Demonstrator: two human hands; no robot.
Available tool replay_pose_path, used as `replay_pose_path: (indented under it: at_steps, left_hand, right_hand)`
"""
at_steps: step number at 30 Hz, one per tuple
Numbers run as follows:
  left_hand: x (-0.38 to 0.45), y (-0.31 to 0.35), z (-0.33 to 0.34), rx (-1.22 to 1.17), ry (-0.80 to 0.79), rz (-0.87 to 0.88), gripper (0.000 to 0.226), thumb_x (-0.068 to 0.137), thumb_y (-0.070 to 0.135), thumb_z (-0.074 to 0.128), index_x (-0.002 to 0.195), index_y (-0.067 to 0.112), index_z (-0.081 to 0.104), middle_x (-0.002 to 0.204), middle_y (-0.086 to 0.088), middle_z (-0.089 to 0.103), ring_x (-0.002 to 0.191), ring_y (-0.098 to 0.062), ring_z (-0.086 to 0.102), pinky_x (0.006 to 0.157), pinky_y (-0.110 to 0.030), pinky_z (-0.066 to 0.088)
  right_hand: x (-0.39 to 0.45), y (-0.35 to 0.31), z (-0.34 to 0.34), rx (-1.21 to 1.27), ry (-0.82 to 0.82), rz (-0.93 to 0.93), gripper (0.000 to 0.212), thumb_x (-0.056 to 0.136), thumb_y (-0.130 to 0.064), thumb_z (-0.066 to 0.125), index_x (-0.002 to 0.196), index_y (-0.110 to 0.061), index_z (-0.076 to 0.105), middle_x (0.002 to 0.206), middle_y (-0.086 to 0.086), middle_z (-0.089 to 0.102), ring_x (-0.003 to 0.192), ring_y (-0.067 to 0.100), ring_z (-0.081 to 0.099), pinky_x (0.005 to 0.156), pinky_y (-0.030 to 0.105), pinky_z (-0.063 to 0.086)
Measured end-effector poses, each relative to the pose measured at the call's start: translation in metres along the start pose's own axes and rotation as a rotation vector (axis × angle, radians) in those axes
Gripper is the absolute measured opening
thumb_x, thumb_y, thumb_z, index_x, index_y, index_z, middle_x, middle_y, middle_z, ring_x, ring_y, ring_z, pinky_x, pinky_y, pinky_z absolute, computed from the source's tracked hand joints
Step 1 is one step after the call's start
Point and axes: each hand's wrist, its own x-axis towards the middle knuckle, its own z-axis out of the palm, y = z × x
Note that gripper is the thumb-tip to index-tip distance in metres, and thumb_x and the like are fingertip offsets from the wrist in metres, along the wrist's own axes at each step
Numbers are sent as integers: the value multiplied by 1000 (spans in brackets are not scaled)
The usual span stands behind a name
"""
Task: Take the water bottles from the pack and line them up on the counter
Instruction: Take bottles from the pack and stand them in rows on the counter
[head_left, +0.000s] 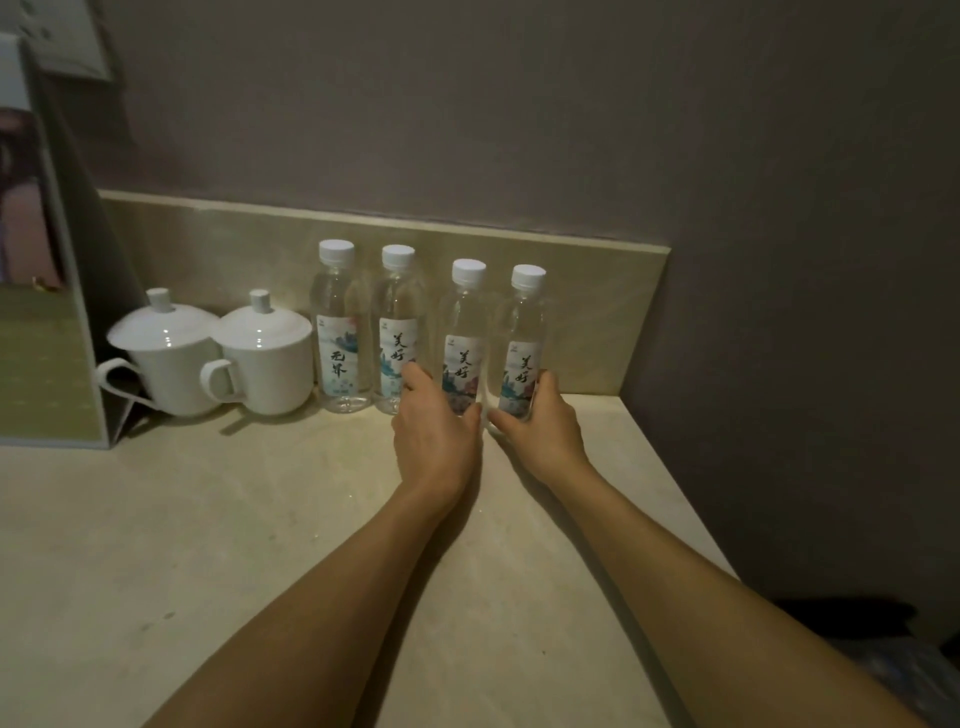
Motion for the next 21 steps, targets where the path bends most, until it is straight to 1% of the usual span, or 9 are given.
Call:
replay_pose_path:
  at_steps: [6,10,14,21]
  left_hand:
    - [4,1,6,52,22,10,56,81,24,78,120,8,41,117,-13,64,109,-31,63,85,-38,53]
    - [8,0,8,119,48,45,51,81,27,78,115,9,44,113,-13,65,105,-32,64,79,-39,52]
    - [10,0,8,153,46,61,50,82,30,77,113,10,44,112,-13,66,104,-32,65,78,-42,54]
    - [12,1,7,166,39,62,45,85,27,74,114,9,44,111,-13,66,104,-32,65,80,-44,54]
  right_hand:
    - [9,-1,2,-42,-14,-21,52,85,-33,73,121,-20,38,133,6,56,117,29,59,93,49,52]
    - [13,-1,6,-50,-7,-28,51,86,-35,71,122,-20,38,132,7,56,117,29,58,92,49,52]
    - [15,0,7,-52,0,-39,51,86,-37,70,122,-20,38,132,7,56,116,30,59,91,49,53]
    - [19,-2,10,-48,-4,-33,49,86,-36,70,121,-18,39,130,8,57,115,31,58,90,49,52]
